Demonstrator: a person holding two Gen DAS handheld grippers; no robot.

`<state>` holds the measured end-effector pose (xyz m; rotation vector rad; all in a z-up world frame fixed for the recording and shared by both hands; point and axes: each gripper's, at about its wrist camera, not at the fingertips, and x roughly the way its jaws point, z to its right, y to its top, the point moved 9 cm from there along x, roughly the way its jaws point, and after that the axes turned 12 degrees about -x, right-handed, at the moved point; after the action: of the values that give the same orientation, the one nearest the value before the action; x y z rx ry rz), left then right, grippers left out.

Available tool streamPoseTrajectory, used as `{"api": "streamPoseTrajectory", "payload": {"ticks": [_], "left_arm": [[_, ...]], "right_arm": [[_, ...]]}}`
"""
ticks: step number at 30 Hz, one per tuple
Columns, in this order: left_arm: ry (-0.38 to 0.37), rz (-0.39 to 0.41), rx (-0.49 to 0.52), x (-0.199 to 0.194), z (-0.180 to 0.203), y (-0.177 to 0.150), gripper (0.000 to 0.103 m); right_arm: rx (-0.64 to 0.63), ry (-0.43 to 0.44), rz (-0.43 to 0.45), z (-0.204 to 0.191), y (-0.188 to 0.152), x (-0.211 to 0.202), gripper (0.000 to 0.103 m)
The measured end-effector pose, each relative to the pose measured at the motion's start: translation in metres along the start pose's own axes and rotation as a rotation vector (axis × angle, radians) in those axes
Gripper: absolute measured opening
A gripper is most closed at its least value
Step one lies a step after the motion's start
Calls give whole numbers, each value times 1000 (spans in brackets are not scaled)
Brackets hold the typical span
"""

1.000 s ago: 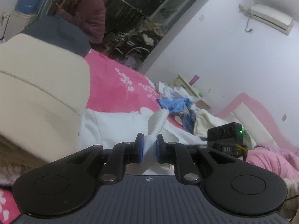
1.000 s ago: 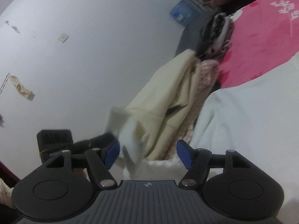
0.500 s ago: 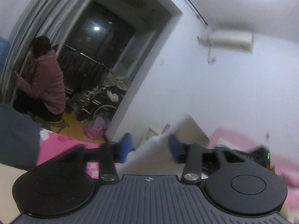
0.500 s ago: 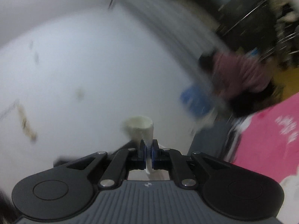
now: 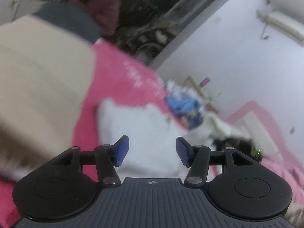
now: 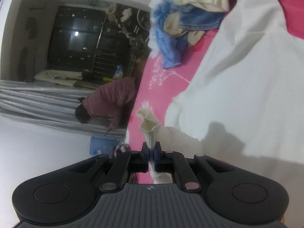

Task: Fold clothes

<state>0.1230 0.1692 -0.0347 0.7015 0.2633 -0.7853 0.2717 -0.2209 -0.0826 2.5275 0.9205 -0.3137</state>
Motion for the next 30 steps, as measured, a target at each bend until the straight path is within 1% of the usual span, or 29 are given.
{"api": "streamPoseTrajectory", "payload": {"ticks": [1, 3, 6, 7, 9, 10, 11, 12, 13, 14, 15, 16, 17, 18, 20, 21, 24, 26, 28, 30], "left_arm": [[24, -10, 20, -8, -5, -10, 55], [57, -34, 52, -24, -10, -26, 55], [90, -57, 66, -47, -22, -49, 55], [102, -53, 70, -54, -25, -55, 55], [122, -47, 67, -64, -30, -64, 55], [131, -48, 62, -68, -31, -68, 55], [140, -49, 57, -72, -33, -72, 55], [150, -52, 56, -77, -35, -75, 55], [162, -54, 59, -82, -37, -77, 55], [170, -54, 59, -87, -40, -79, 55], [172, -51, 50, -90, -43, -80, 55], [172, -48, 39, -94, -46, -80, 55], [169, -45, 32, -95, -48, -80, 55], [165, -42, 25, -95, -49, -80, 55], [164, -42, 22, -93, -52, -81, 55], [166, -46, 23, -92, -53, -81, 55], [178, -47, 39, -90, -54, -79, 55], [187, -30, 42, -95, -56, -75, 55], [188, 5, 50, -101, -54, -65, 55], [192, 48, 74, -109, -48, -49, 55]], "right_arm": [[-3, 9, -1, -6, 0, 6, 6], [-27, 47, -16, -31, 4, 20, 6], [-108, 145, -91, -105, -13, 58, 6], [-146, 192, -134, -138, -30, 74, 6], [-238, 310, -249, -216, -79, 106, 7], [-283, 368, -306, -254, -104, 121, 10], [-335, 423, -378, -291, -135, 132, 13], [-404, 477, -469, -325, -172, 139, 28], [-500, 537, -553, -355, -206, 142, 48], [-619, 588, -592, -379, -235, 139, 54], [-748, 629, -599, -399, -259, 133, 58], [-844, 656, -595, -412, -275, 127, 59], [-893, 671, -585, -416, -282, 122, 60], [-897, 669, -580, -414, -279, 120, 63], [-857, 638, -574, -402, -263, 121, 64], [-831, 607, -565, -392, -250, 123, 64], [-752, 475, -513, -348, -201, 126, 64], [-742, 382, -459, -313, -160, 110, 64], [-740, 287, -406, -278, -118, 93, 64], [-783, 151, -331, -233, -74, 62, 64]]}}
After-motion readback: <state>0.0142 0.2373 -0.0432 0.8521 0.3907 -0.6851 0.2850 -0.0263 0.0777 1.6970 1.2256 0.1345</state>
